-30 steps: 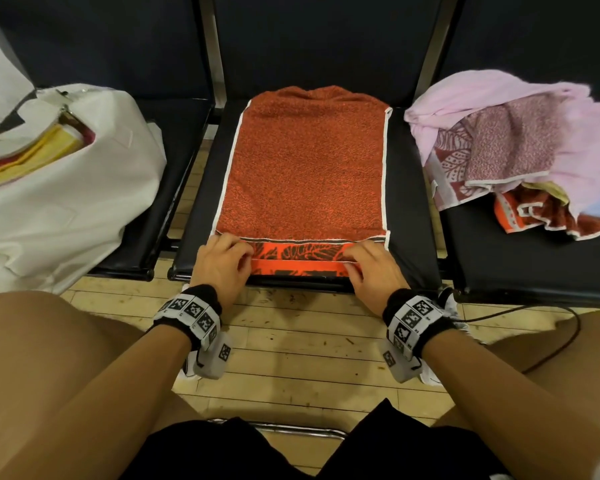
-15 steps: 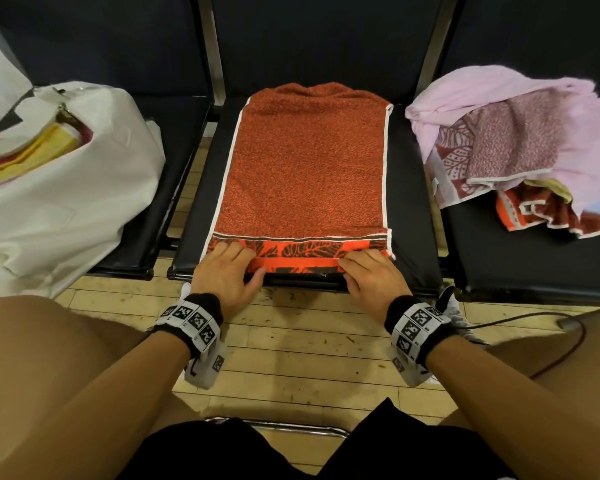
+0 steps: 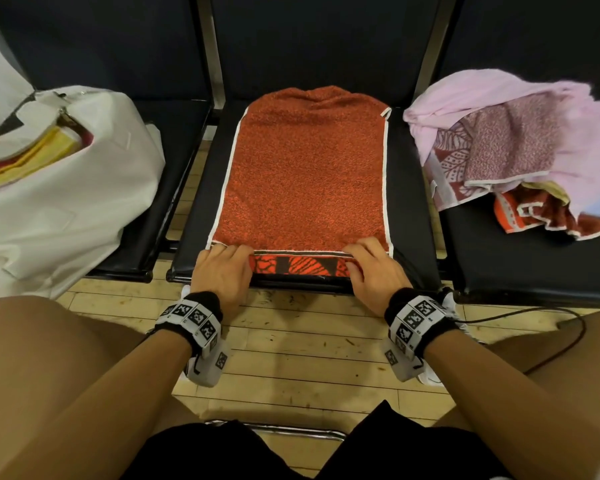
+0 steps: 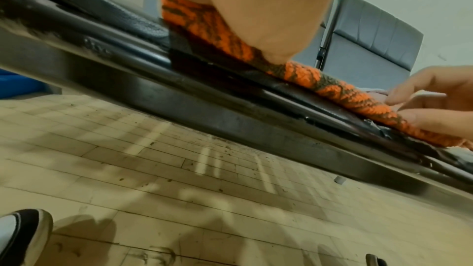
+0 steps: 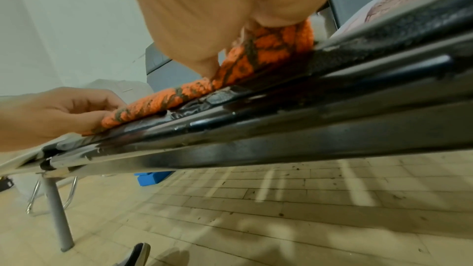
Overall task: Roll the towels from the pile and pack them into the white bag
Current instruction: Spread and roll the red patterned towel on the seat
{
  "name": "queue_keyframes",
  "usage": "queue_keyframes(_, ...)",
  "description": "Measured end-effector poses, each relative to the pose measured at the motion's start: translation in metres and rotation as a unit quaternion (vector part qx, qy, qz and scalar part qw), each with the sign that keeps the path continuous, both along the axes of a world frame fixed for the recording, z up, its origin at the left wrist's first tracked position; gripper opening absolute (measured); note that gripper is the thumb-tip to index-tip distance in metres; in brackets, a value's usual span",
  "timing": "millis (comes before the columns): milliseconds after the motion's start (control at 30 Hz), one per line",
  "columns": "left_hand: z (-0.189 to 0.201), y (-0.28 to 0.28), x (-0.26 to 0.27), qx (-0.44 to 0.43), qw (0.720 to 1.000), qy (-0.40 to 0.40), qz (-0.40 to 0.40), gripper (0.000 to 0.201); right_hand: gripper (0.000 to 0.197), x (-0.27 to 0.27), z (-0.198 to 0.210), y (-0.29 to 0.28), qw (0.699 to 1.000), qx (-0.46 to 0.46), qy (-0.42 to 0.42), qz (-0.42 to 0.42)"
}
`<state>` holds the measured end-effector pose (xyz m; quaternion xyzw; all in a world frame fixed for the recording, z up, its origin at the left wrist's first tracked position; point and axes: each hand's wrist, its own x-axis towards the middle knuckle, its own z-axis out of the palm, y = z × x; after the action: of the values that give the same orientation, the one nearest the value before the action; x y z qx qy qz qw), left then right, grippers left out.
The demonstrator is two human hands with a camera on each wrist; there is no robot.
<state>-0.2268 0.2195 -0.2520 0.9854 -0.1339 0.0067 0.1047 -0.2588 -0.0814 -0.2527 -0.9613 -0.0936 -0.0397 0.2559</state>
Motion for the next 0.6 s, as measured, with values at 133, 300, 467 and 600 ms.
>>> queue_keyframes(133,-0.002,-0.003,0.0,-0.042,0.997,-0.064,0.009,0.022,0.01,0.002,-0.004,0.001,0.991,-0.075,-0.107,0.024)
queue_keyframes(300,-0.004,-0.005,0.002,-0.023,0.995,-0.088,-0.05,0.022,0.029,-0.003,-0.011,0.007,0.98,-0.147,-0.12,0.055)
queue_keyframes(467,-0.002,-0.004,-0.003,-0.031,0.998,-0.046,-0.034,0.015,0.023,-0.009,-0.008,0.008,0.989,-0.122,-0.084,0.024)
queue_keyframes(600,-0.002,-0.003,-0.008,-0.033,0.998,-0.041,-0.045,0.031,0.026,-0.008,-0.008,0.008,0.989,-0.129,-0.071,0.01)
